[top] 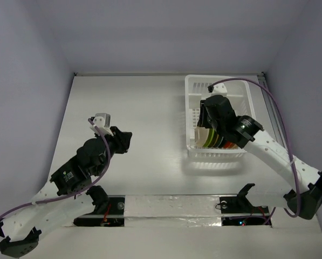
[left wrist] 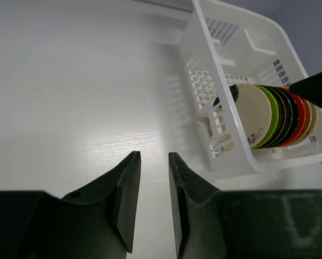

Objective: Unload the plates from the dish rack

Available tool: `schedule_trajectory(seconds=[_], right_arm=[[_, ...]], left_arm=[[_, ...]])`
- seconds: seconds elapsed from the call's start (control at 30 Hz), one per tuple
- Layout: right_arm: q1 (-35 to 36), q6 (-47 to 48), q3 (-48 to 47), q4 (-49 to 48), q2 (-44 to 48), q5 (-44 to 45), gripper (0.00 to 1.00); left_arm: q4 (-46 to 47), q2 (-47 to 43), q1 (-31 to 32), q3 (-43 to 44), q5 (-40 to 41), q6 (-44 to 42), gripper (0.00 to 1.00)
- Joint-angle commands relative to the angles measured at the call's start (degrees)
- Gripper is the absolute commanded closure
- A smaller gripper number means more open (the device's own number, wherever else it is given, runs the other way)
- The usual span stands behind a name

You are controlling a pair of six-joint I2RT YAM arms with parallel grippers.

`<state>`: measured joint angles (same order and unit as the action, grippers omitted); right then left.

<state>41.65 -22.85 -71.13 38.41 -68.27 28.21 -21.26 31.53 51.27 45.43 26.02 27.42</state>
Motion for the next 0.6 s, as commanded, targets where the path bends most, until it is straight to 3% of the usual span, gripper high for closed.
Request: schedule_trajectory(seconds=[0.0, 0.03, 0.13, 0.57], right_arm=[[0.3, -0.8, -1.6, 0.7, -3.4, 3.7, 0.56], [0.3, -1.1, -1.3, 0.8, -3.9, 4.4, 0.56], [0.3, -1.8, 0.3, 0.5, -5.1, 5.8, 0.58], [-0.4, -4.2, 3.1, 1.2, -8.9, 10.9, 0.66]], left_arm=[[0.4, -1.5, -0.4, -0.9, 2.5, 1.1, 0.75], [0.3, -1.6, -0.4, -0.9, 2.7, 1.1, 0.69], [-0.1, -1.3, -0.4, -0.7, 3.0, 1.2, 0.65], [0.5, -2.6, -0.4, -0.9, 1.6, 0.7, 0.59]])
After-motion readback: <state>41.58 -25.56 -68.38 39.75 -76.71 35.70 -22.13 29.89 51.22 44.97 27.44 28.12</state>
